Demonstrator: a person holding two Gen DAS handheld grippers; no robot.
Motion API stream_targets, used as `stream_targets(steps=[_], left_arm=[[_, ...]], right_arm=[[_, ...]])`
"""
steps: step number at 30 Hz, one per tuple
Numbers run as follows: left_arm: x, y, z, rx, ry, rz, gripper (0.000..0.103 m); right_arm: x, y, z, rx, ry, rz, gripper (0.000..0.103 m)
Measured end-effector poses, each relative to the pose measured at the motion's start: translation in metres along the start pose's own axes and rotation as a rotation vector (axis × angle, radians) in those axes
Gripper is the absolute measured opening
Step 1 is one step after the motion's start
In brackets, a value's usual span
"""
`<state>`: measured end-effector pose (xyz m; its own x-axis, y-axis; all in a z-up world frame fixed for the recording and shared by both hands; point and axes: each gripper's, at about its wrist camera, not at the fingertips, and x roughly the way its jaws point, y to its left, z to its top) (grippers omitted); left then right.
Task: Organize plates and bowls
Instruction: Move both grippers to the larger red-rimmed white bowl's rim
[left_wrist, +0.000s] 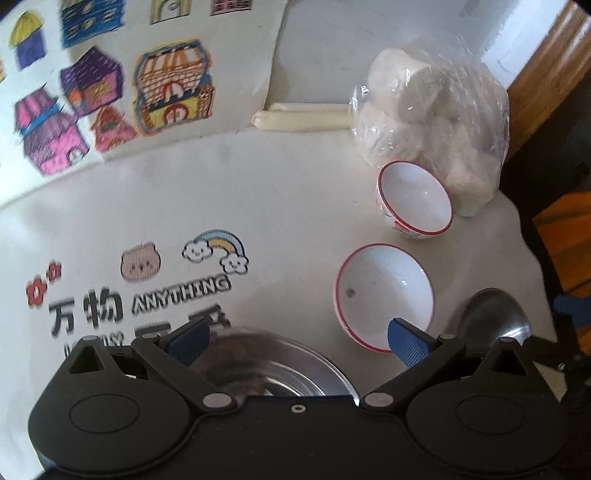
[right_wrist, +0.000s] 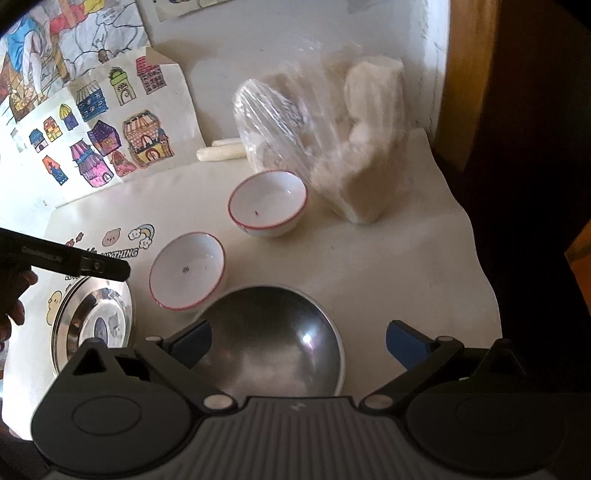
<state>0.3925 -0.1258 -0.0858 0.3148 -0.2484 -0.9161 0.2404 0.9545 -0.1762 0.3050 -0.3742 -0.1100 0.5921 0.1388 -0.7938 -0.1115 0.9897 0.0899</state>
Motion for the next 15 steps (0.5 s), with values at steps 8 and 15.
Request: stream_targets(steps=[8, 15], left_arm=[[0.021, -0.006, 0.018, 0.119, 0.033, -0.002, 0.102], [0.036, -0.016, 0.026, 0.198, 0.064, -0.011, 0.102]], right_arm=[[0.018, 0.019, 0.020, -0.041, -0.014, -0.010, 0.103], [0.041, 0.031, 0.034, -0.104, 0.001, -0.027, 0.103]])
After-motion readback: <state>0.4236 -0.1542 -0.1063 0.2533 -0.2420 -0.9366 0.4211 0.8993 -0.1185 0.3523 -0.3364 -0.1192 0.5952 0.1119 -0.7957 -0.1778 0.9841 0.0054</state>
